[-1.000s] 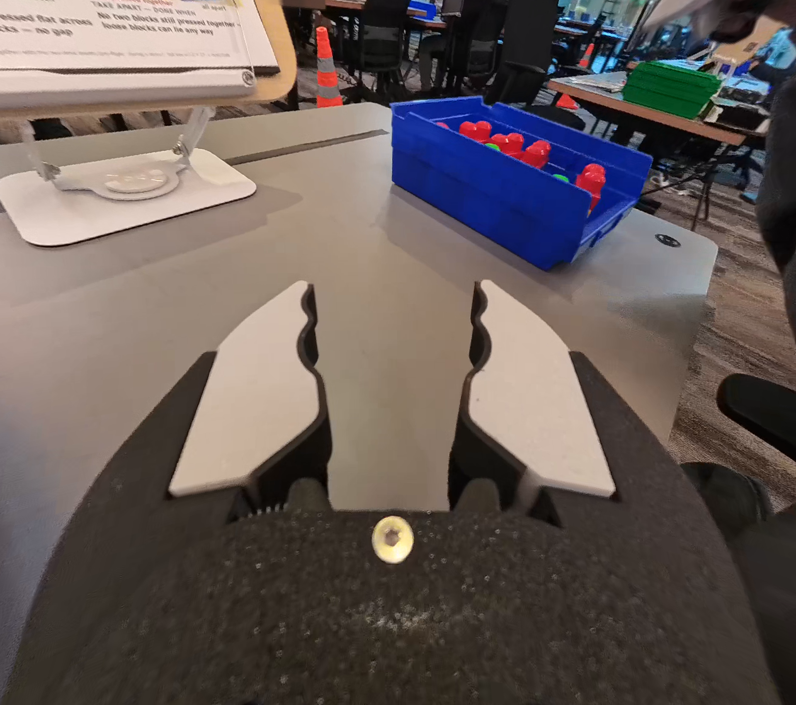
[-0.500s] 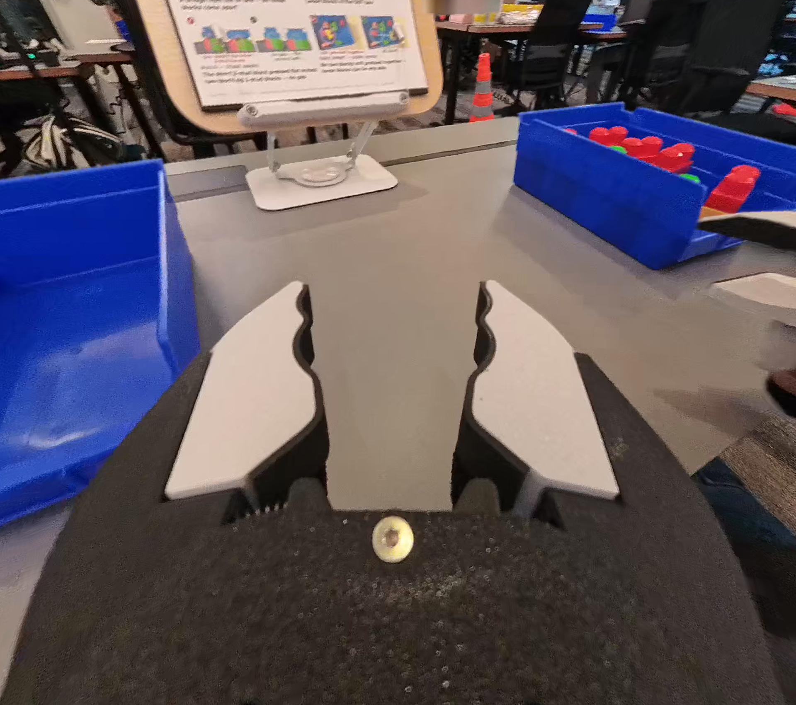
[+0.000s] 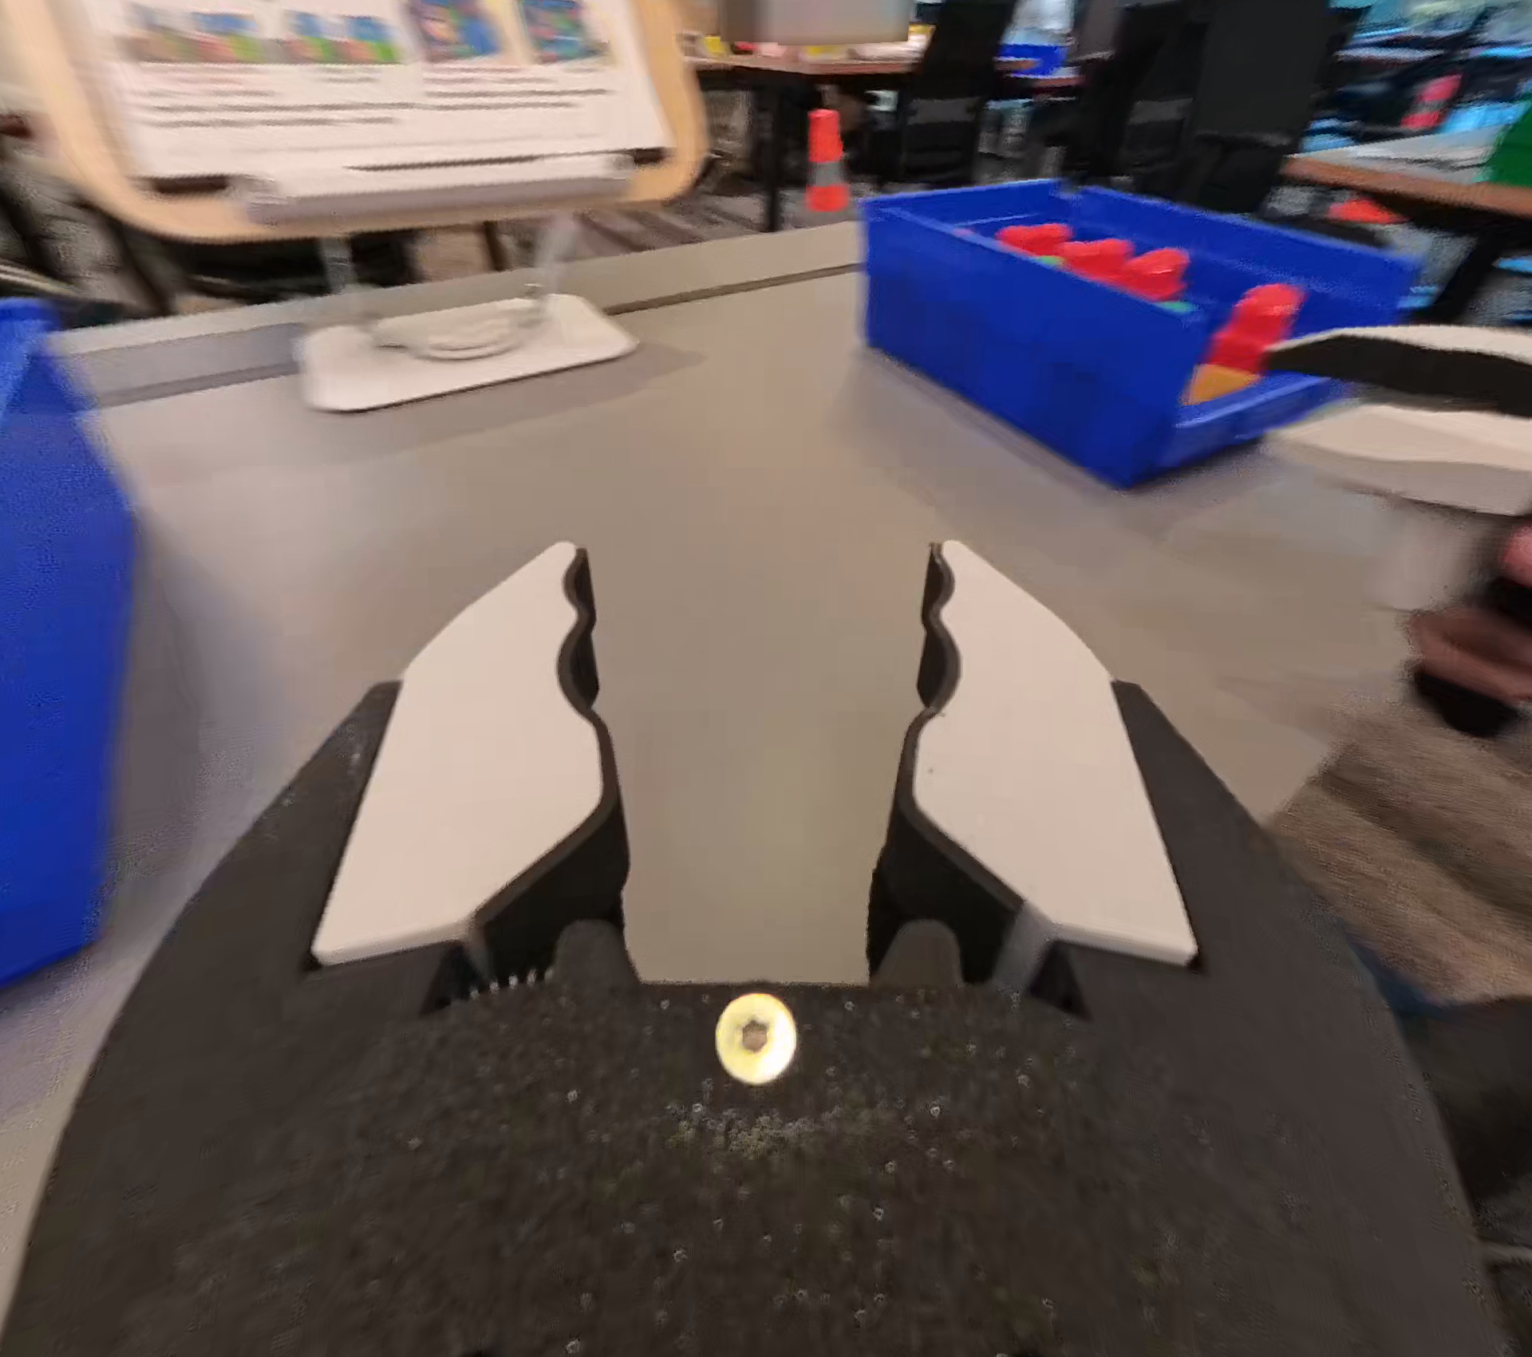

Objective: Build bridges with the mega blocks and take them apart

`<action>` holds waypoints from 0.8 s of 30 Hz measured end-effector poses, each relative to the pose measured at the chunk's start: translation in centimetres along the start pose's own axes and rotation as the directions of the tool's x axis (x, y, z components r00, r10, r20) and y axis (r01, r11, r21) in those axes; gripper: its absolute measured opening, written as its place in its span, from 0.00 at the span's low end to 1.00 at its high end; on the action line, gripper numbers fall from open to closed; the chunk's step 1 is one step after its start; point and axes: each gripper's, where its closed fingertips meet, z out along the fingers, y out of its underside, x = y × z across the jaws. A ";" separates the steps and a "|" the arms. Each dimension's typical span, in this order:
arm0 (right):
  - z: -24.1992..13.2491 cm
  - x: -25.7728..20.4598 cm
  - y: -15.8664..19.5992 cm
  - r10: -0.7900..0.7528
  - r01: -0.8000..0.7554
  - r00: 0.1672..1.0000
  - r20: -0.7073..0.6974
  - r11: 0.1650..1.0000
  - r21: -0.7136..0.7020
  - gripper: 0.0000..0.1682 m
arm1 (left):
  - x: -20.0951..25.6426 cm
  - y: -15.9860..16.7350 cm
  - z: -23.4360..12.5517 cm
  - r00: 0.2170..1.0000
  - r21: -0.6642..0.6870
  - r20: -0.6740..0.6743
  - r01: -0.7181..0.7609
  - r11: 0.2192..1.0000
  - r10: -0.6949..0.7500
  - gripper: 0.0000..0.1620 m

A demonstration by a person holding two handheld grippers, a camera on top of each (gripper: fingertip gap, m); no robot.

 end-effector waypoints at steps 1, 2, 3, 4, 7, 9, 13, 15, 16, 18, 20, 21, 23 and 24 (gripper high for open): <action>-0.6 2.4 -0.2 0.008 -0.007 0.997 -0.077 1.000 0.005 0.35 | 2.5 -0.2 1.3 0.997 -0.030 -0.071 -0.002 1.000 0.000 0.47; -1.5 5.3 -0.4 0.036 -0.033 0.985 -0.167 0.999 0.019 0.34 | 5.1 -0.3 2.7 0.992 -0.072 -0.125 -0.031 0.997 0.022 0.48; -2.7 8.4 -0.3 0.079 -0.074 0.962 -0.260 0.997 0.030 0.34 | 7.4 -0.3 4.3 0.987 -0.103 -0.154 -0.069 0.992 0.052 0.48; -3.9 11.5 0.2 0.115 -0.113 0.931 -0.347 0.993 0.025 0.35 | 9.5 -0.7 6.0 0.982 -0.111 -0.170 -0.100 0.989 0.081 0.46; -7.4 18.8 3.0 0.161 -0.199 0.833 -0.529 0.980 -0.014 0.37 | 15.5 -2.3 11.6 0.977 -0.086 -0.196 -0.107 0.991 0.088 0.37; -8.6 21.5 4.4 0.189 -0.244 0.799 -0.571 0.969 -0.021 0.37 | 18.6 -1.3 16.0 0.982 -0.179 -0.183 -0.078 0.981 0.045 0.38; -8.8 25.3 4.6 0.187 -0.245 0.771 -0.609 0.969 -0.012 0.32 | 19.6 1.3 21.9 0.998 -0.302 -0.050 -0.047 0.952 0.033 0.46; -8.1 26.1 4.9 0.207 -0.264 0.773 -0.599 0.964 -0.008 0.29 | 18.4 1.7 22.8 1.000 -0.272 0.026 0.018 0.962 -0.011 0.38; -7.7 26.2 5.1 0.216 -0.284 0.780 -0.588 0.958 -0.024 0.30 | 17.7 1.8 23.0 0.998 -0.255 0.055 0.053 0.966 -0.040 0.35; -7.4 27.1 5.3 0.207 -0.286 0.766 -0.608 0.958 -0.033 0.28 | 17.4 2.3 23.7 0.992 -0.261 0.038 0.124 0.957 -0.118 0.27; -7.3 28.4 5.2 0.206 -0.282 0.741 -0.639 0.959 -0.018 0.28 | 17.6 2.5 24.1 0.983 -0.288 0.004 0.177 0.941 -0.183 0.20; -7.3 28.9 5.5 0.216 -0.306 0.726 -0.652 0.952 -0.025 0.26 | 17.4 2.5 24.2 0.981 -0.298 0.017 0.187 0.936 -0.191 0.16; -6.3 28.6 6.0 0.248 -0.347 0.752 -0.611 0.937 -0.046 0.21 | 16.3 2.5 24.1 0.988 -0.302 0.081 0.151 0.941 -0.132 0.10; -5.8 28.2 6.2 0.264 -0.364 0.763 -0.590 0.930 -0.054 0.17 | 15.9 2.5 24.0 0.990 -0.304 0.100 0.129 0.944 -0.103 0.08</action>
